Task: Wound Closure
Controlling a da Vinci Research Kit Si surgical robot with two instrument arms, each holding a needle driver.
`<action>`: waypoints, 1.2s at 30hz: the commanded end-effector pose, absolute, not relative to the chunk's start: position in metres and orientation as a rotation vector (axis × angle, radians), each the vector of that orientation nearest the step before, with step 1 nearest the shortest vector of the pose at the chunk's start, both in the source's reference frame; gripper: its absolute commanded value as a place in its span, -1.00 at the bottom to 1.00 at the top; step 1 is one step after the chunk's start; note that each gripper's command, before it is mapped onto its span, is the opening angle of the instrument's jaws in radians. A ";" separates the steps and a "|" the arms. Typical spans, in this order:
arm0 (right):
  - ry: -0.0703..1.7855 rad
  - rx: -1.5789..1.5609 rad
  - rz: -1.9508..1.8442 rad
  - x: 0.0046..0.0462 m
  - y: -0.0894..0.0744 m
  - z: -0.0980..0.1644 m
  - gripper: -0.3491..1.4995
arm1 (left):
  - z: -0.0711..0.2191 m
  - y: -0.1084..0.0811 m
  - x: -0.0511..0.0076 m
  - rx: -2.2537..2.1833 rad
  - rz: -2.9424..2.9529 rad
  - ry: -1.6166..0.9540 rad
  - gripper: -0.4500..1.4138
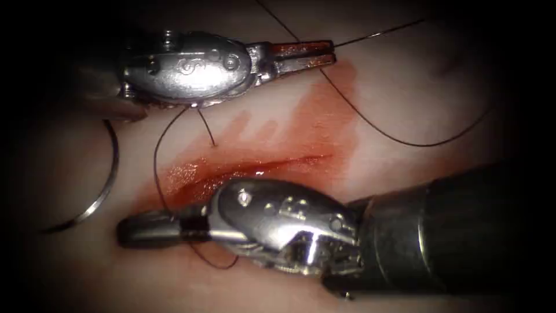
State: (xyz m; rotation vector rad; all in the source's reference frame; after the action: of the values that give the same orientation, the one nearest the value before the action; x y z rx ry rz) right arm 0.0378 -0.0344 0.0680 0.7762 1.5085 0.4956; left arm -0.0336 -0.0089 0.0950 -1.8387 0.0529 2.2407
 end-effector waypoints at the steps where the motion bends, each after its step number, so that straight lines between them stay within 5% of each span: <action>1: 1.527 0.790 0.524 0.0379 -0.035 0.069 -1.00 | 0.096 -0.009 -0.0342 -1.850 2.239 0.055 -1.00; 18: 1.649 0.873 0.606 0.0380 -0.034 0.067 -1.00 | 0.098 -0.010 -0.0353 -1.888 2.224 0.113 -1.00; 20: 1.655 0.874 0.608 0.0381 -0.034 0.067 -0.87 | 0.098 -0.010 -0.0356 -1.889 2.226 0.115 -1.00; 24: 1.660 0.874 0.646 0.0380 -0.034 0.067 0.00 | 0.098 -0.010 -0.0354 -1.898 2.227 0.108 -1.00; 25: 1.660 0.874 0.646 0.0380 -0.034 0.067 0.00 | 0.098 -0.010 -0.0354 -1.898 2.227 0.108 -1.00; 26: 1.678 0.870 0.678 0.0378 -0.034 0.067 0.22 | 0.098 -0.011 -0.0350 -1.906 2.225 0.106 -1.00; 36: 1.742 0.835 0.758 0.0349 -0.032 0.066 0.05 | 0.098 -0.013 -0.0318 -1.927 2.212 0.117 -1.00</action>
State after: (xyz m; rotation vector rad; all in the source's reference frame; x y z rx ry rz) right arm 0.0345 -0.0312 0.0657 0.8332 1.7433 0.7575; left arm -0.0309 -0.0125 0.0968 -1.9258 0.1218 2.2097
